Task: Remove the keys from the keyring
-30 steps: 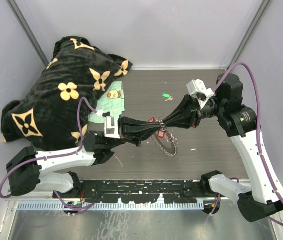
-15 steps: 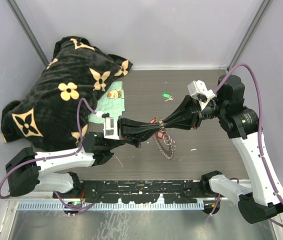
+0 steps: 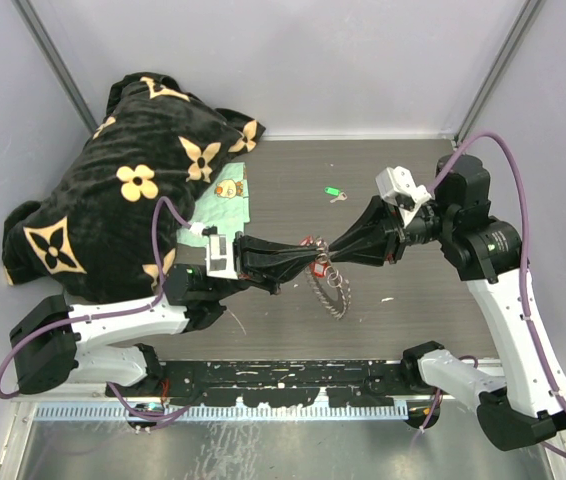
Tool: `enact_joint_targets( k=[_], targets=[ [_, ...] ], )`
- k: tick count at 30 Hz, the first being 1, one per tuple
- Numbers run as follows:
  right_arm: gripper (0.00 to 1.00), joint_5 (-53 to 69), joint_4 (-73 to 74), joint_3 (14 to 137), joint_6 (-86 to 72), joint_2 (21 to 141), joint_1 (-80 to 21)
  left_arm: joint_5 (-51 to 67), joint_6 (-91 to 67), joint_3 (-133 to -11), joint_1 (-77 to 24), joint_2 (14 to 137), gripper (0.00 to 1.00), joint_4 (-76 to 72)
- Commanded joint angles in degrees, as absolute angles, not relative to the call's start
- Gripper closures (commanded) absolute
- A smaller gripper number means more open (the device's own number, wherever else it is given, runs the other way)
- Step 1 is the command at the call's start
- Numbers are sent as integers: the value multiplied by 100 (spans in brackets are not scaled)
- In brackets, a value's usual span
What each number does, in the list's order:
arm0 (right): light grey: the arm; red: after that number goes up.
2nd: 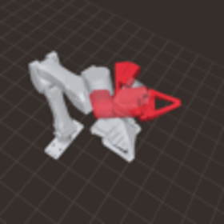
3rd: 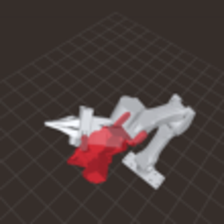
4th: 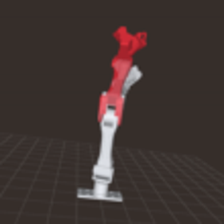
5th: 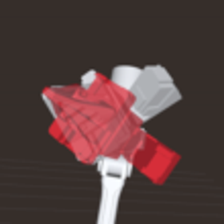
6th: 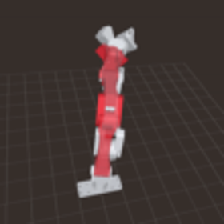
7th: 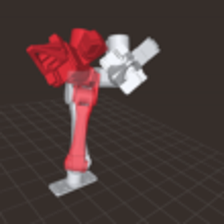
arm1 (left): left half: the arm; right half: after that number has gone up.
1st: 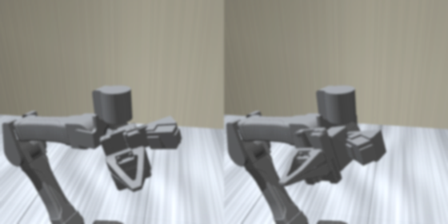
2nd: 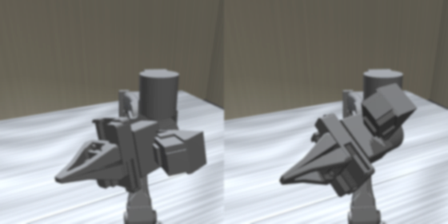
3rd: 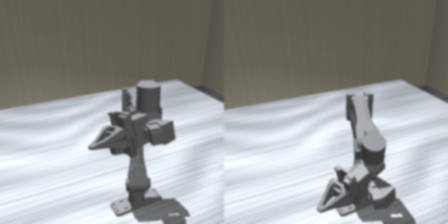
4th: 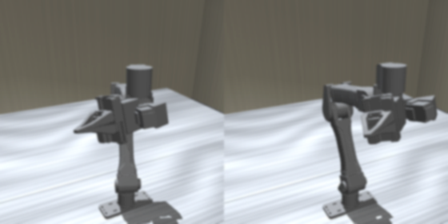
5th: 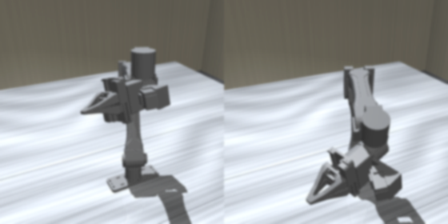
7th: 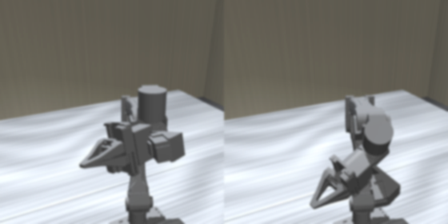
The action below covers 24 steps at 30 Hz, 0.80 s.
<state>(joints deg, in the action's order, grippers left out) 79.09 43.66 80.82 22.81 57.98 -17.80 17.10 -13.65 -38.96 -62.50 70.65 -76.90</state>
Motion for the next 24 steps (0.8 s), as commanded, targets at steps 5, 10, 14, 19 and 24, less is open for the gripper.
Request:
enact_joint_targets(
  k=[5,10,14,19,24],
  targets=[
    [72,7940,4372,8294,2343,5717,-1798,1595,-1264,-3971,-6240,6933,100,-8192],
    [72,7756,4249,8275,2249,5758,-1799,1662,-1320,-3993,-6240,6953,100,-8192],
    [72,7546,4168,8245,2179,5773,-1793,1708,-1340,-3975,-6241,6927,100,-8200],
    [70,7588,4181,8274,2170,5745,-1757,1708,-1329,-3913,-6235,6886,100,-8191],
    [69,7750,4159,8260,2131,5783,-1742,1723,-1327,-3910,-6246,6912,100,-8192]
  ],
)
